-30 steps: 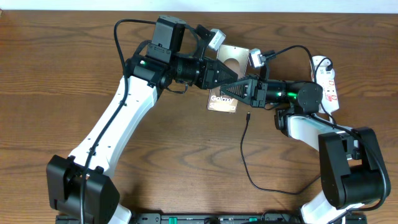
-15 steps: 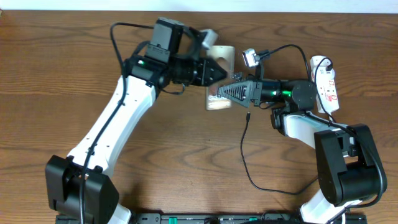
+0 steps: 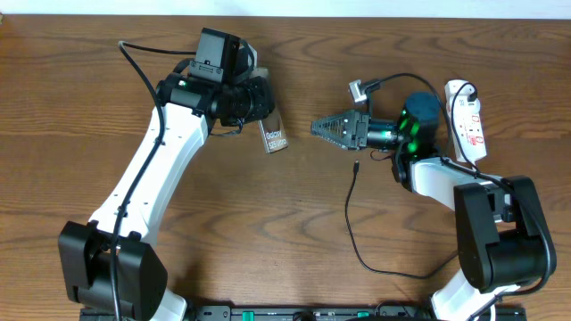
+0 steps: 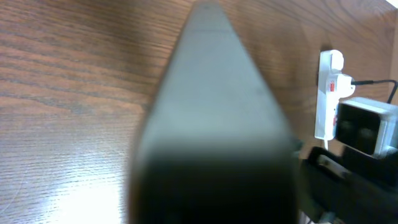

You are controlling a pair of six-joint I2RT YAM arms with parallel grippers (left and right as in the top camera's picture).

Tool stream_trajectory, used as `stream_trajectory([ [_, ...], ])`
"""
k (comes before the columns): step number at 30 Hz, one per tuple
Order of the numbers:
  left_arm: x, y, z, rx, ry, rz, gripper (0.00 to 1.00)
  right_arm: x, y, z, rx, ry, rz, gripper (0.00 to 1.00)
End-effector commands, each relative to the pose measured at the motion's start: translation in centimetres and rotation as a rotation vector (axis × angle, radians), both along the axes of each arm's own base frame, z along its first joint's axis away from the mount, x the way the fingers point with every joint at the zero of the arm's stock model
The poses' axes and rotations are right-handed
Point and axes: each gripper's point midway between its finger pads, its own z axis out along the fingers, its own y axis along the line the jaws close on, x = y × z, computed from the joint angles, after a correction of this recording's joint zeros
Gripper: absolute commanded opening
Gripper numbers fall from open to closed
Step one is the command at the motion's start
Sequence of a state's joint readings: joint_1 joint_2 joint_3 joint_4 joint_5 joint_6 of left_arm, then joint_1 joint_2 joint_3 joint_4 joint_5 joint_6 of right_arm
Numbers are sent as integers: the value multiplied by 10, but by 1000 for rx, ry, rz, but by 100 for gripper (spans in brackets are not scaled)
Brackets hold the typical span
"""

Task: Plug charger to phone and switch on socket
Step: 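Release the phone from the right gripper and move it toward the cable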

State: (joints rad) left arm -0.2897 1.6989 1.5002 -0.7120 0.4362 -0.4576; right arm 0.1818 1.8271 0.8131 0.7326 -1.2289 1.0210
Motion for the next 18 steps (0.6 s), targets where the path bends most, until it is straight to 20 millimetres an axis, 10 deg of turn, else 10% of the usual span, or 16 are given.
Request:
stream_trajectory([
  [1, 3, 2, 1, 10, -1, 26, 7, 19, -11, -26, -132, -120, -110, 99],
  [9, 1, 14, -11, 82, 26, 55, 7, 31, -47, -82, -575, -23, -217, 99],
  [18, -1, 14, -12, 77, 35, 51, 7, 32, -90, 0, -1143, -35, -309, 99],
])
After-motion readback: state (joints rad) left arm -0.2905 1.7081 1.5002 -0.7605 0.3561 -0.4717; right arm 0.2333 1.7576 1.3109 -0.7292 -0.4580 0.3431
